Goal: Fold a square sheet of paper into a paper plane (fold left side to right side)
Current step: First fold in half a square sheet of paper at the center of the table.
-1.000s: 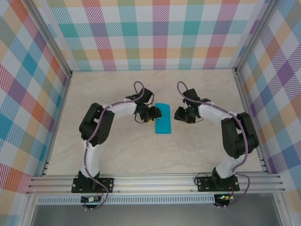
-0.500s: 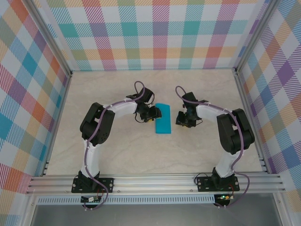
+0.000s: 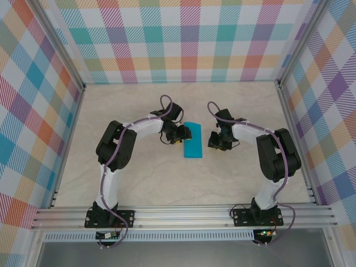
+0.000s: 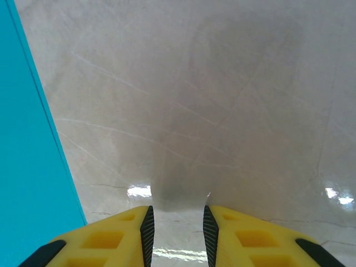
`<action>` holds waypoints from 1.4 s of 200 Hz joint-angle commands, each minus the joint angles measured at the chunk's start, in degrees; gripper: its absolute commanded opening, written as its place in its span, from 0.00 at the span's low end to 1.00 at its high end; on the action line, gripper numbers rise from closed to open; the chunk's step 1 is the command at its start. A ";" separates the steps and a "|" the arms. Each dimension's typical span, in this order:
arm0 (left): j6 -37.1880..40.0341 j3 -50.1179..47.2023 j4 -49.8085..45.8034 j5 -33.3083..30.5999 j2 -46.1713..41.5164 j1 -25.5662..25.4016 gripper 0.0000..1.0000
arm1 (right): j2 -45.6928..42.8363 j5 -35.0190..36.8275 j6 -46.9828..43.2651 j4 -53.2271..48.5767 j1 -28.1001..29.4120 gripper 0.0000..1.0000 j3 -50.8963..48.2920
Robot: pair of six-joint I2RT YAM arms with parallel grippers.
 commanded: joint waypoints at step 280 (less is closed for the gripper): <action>1.57 3.19 -3.00 -2.05 4.39 -2.60 0.52 | -2.27 -19.47 5.06 15.24 0.85 0.08 -3.09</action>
